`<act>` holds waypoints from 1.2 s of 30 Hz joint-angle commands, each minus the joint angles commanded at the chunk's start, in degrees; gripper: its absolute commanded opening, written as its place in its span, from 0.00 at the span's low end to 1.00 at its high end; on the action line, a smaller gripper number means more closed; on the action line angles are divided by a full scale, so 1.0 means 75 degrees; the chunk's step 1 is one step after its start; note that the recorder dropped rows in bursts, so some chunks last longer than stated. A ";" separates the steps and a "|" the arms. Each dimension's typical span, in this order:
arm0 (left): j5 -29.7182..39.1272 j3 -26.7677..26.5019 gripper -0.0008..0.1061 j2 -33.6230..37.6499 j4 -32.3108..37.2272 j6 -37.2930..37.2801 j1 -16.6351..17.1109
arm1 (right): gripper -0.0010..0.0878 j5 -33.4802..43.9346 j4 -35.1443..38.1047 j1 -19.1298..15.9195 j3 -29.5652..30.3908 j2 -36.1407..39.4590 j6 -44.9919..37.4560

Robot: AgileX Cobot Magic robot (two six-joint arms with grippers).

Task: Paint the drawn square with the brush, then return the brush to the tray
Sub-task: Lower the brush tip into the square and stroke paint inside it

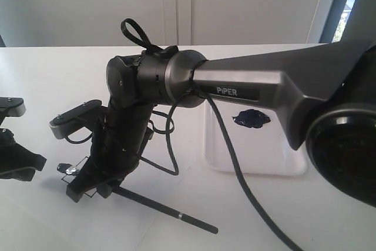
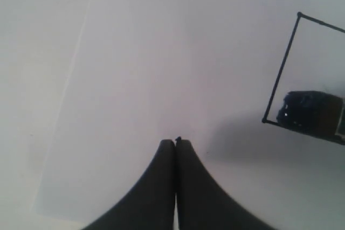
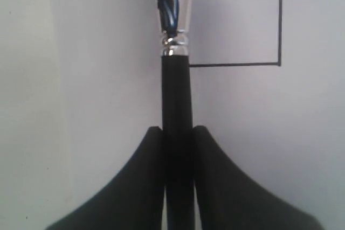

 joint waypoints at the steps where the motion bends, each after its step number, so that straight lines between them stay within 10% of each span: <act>1: -0.0023 0.0000 0.01 0.0000 0.0000 0.0000 0.0000 | 0.01 0.0042 -0.0015 0.0000 0.0000 0.0024 0.0001; 36: -0.0016 0.0000 0.01 0.0000 -0.0011 0.0000 0.0000 | 0.01 0.0243 -0.0006 0.0000 -0.0076 0.0270 0.0163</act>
